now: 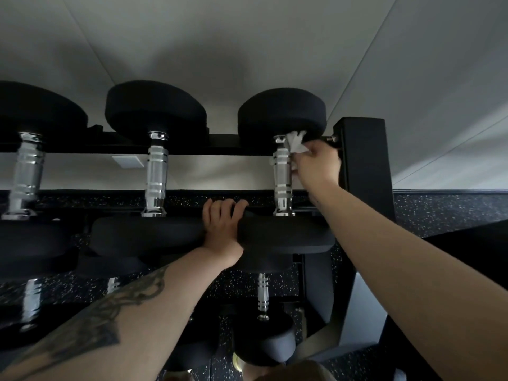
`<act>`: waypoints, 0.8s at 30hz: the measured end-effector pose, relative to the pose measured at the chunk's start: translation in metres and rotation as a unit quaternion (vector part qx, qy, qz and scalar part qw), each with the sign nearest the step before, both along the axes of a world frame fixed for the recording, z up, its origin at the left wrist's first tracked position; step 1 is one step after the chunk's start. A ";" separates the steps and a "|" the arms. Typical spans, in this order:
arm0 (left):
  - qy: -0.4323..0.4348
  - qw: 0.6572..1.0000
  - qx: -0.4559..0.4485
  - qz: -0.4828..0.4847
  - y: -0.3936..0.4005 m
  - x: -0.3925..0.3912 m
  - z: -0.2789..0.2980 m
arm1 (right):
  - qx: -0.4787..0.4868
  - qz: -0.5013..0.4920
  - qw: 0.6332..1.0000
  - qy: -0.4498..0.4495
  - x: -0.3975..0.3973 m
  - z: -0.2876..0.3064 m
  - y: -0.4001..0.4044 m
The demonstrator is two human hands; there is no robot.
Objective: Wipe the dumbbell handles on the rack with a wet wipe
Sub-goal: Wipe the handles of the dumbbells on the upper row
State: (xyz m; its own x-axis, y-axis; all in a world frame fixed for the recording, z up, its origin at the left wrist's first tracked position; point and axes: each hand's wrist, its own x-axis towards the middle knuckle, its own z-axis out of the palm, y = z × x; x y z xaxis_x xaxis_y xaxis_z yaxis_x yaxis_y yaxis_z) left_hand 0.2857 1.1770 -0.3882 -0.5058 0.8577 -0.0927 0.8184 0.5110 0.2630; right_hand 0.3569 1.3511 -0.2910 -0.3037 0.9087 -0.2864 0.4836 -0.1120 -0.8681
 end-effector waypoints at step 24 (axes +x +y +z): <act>0.035 0.999 0.031 -0.010 0.001 0.000 0.000 | 0.409 0.283 0.833 -0.243 -0.007 0.016 -0.014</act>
State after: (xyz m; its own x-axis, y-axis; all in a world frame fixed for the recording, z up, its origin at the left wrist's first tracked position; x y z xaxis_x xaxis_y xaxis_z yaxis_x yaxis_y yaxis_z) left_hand 0.2860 1.1775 -0.3886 -0.4926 0.8703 -0.0038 0.8453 0.4795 0.2357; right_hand 0.3498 1.3371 -0.2748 -0.7781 0.6114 0.1444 0.5748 0.7856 -0.2289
